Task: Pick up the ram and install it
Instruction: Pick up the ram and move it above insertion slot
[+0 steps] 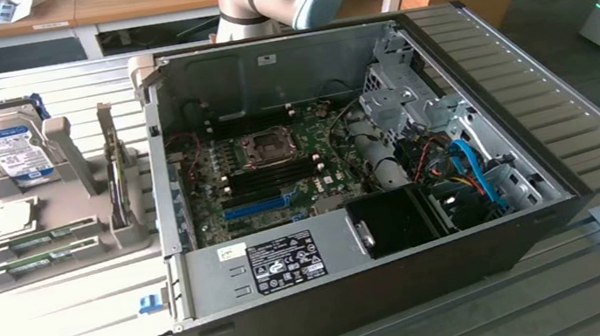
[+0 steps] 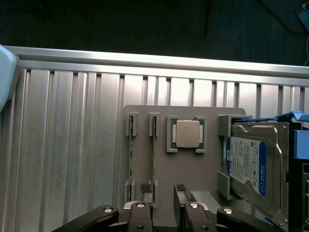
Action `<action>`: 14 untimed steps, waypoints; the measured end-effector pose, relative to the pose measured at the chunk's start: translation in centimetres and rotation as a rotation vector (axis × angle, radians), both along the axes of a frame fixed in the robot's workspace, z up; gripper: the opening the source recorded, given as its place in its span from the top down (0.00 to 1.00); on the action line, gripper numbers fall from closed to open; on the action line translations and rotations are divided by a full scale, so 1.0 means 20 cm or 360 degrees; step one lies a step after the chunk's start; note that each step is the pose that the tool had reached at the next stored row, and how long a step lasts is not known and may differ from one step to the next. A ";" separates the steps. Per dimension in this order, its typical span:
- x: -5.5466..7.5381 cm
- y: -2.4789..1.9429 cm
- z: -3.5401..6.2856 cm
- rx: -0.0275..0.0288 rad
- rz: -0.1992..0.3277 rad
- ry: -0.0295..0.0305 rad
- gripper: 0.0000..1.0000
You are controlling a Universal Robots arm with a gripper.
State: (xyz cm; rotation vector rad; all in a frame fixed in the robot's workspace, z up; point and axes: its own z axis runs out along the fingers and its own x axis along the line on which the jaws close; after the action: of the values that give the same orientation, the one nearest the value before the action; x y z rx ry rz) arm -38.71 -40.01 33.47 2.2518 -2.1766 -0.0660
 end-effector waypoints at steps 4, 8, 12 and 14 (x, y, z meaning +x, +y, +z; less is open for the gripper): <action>0.00 0.000 -0.030 -0.00001 0.0000 0.00001 0.69; 0.00 0.000 -0.060 -0.00001 0.0000 0.00001 0.69; 0.00 0.000 -0.088 0.00000 0.0000 0.00000 0.69; 0.00 0.000 -0.102 0.00000 0.0000 0.00000 0.69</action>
State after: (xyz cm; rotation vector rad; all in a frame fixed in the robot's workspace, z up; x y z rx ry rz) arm -38.71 -40.01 31.42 2.2519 -2.1765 -0.0660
